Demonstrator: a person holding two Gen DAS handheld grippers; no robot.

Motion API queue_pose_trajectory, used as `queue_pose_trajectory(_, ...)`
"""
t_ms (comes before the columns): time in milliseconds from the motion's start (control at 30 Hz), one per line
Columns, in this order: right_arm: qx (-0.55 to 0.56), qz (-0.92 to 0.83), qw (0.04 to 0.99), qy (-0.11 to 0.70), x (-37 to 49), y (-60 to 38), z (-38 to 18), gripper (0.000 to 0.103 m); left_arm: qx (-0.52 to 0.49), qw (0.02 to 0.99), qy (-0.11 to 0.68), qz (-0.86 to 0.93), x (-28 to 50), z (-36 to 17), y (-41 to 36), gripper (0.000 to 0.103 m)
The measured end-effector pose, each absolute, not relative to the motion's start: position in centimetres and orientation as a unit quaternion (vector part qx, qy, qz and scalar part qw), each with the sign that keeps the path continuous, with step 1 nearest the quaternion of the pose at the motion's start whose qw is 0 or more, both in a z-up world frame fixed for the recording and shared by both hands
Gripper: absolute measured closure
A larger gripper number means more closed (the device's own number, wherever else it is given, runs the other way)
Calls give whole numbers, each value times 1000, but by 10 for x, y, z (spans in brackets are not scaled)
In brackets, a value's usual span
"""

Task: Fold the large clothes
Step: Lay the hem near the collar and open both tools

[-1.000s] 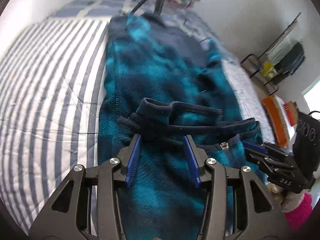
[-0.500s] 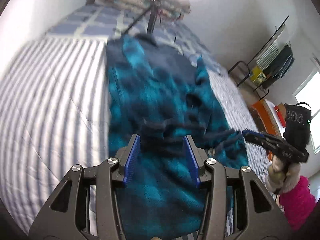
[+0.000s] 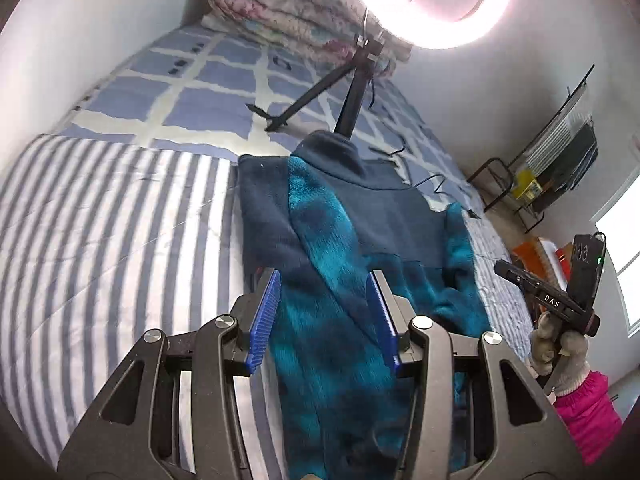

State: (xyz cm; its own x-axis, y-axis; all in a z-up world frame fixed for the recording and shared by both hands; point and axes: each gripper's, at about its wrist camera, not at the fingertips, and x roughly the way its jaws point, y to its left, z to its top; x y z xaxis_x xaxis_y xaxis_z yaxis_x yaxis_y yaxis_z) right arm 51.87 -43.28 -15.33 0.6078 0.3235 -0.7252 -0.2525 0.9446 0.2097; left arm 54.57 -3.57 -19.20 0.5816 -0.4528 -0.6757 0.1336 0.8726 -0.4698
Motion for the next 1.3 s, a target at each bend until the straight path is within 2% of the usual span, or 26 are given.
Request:
queue_pose_trajectory(300, -30, 189, 858, 476, 570, -373, -217, 78, -130, 851, 477, -174, 602, -246, -84, 57)
queue_pose_trajectory(467, -9, 209, 857, 472, 573, -379, -226, 77, -76, 866, 460, -180, 603, -253, -100, 54)
queue_pose_trajectory(600, 27, 249, 846, 471, 575, -395, -210, 71, -135, 851, 465, -204, 607, -238, -77, 53)
queue_pose_trajectory(700, 74, 268, 853, 442, 579, -423, -193, 49, -189, 856, 440, -194, 615, -222, -48, 46)
queue_pose_trajectory(733, 85, 263, 858, 433, 582, -435, -190, 47, -203, 858, 434, -188, 618, -219, -39, 43)
queue_pose_trajectory(967, 152, 208, 860, 441, 617, -488, -205, 47, -263, 846, 443, -138, 654, -228, -5, 42)
queue_pose_trajectory(1067, 152, 201, 859, 445, 627, -489, -212, 45, -275, 834, 459, -137, 667, -240, -3, 35)
queue_pose_trajectory(1300, 169, 207, 849, 456, 649, -489, -228, 44, -283, 829, 464, -131, 687, -259, -7, 35)
